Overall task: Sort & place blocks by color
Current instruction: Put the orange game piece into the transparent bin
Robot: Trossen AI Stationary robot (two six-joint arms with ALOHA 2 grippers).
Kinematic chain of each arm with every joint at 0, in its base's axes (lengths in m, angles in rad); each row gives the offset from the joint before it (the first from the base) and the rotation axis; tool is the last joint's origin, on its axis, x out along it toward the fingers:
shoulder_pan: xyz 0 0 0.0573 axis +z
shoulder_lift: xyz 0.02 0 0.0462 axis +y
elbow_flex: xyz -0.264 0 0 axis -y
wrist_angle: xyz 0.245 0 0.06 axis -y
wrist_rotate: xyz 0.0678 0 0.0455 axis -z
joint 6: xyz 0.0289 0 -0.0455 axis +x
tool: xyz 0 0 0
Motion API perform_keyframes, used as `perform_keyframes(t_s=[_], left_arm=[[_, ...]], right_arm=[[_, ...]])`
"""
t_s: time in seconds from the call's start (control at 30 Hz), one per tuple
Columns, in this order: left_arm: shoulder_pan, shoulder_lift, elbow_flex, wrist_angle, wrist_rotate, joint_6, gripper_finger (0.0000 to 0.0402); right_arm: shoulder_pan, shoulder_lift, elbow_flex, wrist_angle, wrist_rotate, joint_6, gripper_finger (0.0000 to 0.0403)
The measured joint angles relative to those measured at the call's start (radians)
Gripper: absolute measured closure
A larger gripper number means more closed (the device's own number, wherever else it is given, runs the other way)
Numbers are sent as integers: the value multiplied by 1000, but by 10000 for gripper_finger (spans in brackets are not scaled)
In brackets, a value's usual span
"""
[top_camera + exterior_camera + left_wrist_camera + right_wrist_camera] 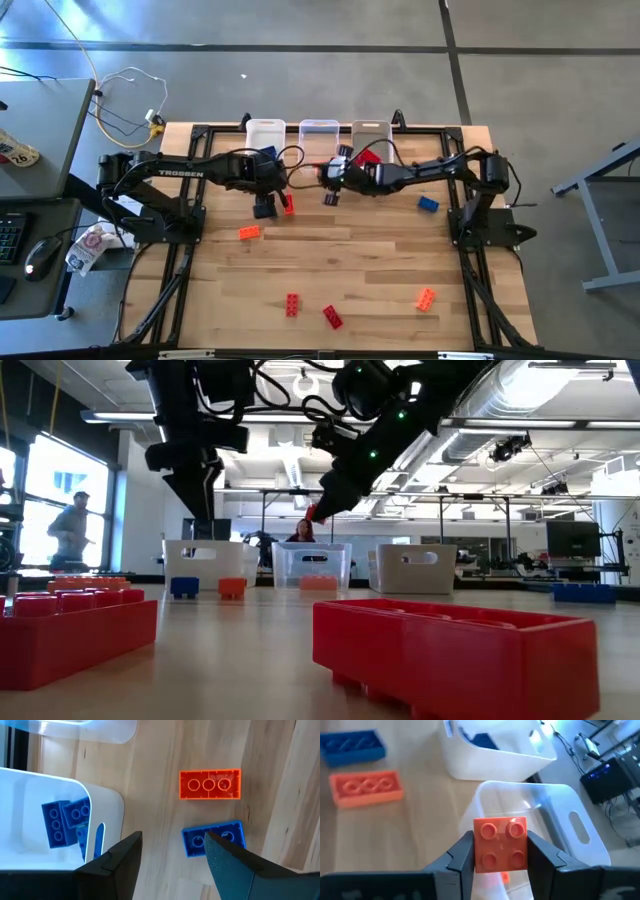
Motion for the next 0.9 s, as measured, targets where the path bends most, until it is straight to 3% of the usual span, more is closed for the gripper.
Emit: perform_keyframes(t_s=[0.37,0.63,0.9], left_arm=[[0,0,0,37,35,-27,202],[-21,0,0,16,78,-57,202],[-70,0,0,5,113,-79,202]], right_arm=[[-123,3,0,153,-21,199,288],[-193,4,0,161,-71,405,288],[-202,53,0,147,-132,456,288]])
